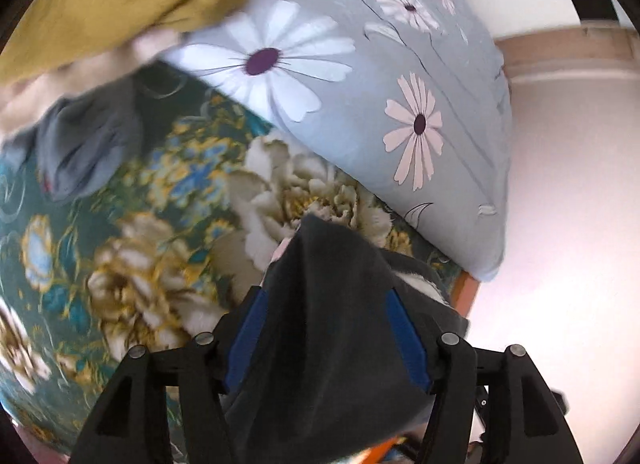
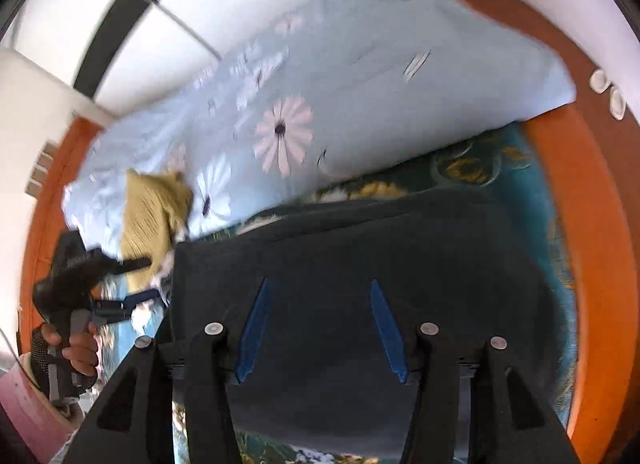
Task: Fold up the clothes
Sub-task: 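Carry the folded jacket over the pink clothes stack with both grippers, then lower the jacket onto the pink clothes stack and open both grippers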
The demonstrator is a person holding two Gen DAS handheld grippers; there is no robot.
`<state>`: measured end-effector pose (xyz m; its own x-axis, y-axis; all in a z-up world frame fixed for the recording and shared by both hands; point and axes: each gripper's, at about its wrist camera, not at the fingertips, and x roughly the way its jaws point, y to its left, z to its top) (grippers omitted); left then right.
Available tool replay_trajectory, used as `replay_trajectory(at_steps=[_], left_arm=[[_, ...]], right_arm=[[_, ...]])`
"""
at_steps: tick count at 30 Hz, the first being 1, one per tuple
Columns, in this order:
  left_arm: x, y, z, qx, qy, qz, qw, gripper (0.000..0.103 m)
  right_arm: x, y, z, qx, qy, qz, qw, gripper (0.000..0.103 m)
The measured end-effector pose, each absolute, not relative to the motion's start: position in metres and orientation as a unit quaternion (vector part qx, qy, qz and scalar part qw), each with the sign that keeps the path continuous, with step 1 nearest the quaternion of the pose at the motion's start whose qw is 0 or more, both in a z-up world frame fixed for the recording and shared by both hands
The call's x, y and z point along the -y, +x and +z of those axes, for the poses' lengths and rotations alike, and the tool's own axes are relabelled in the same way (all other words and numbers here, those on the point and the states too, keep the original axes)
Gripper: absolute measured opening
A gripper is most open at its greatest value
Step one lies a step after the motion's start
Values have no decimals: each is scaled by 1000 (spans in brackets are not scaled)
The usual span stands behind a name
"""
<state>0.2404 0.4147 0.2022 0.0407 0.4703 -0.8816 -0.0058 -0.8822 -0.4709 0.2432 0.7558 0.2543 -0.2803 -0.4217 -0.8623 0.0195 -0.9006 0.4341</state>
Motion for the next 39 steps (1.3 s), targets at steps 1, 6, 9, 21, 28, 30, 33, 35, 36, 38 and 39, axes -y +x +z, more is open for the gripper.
replay_trajectory(at_steps=[1,6,9,21,28,30,33,35,36,38,39], left_arm=[[-423,234,201,161,-698,674,179,66],[-455,218,195,106,-688,689,202,50],[-467,217,194,67,-687,691,215,12],[-447,178,175,135,-689,692,169,10],[-430,201,139,184,-727,644,151,25],[-424,207,152,193,-725,642,156,33],[-416,226,198,174,-690,679,180,34],[-423,250,233,119,-655,718,204,37],[-430,265,245,94,-638,732,222,41],[-447,297,257,54,-615,742,261,44],[-457,312,256,40,-611,738,283,44]], right_arm=[[-749,238,248,165,591,-778,136,53],[-750,244,237,188,589,-776,125,54],[-761,251,239,220,581,-774,124,53],[-767,264,239,246,551,-787,126,54],[-764,264,214,240,568,-779,115,54],[-769,266,218,245,571,-776,113,54],[-779,280,246,249,545,-793,113,53],[-782,294,264,230,527,-811,107,54],[-783,301,271,217,522,-819,102,54],[-774,309,275,184,525,-825,100,54],[-768,312,273,170,530,-825,103,54]])
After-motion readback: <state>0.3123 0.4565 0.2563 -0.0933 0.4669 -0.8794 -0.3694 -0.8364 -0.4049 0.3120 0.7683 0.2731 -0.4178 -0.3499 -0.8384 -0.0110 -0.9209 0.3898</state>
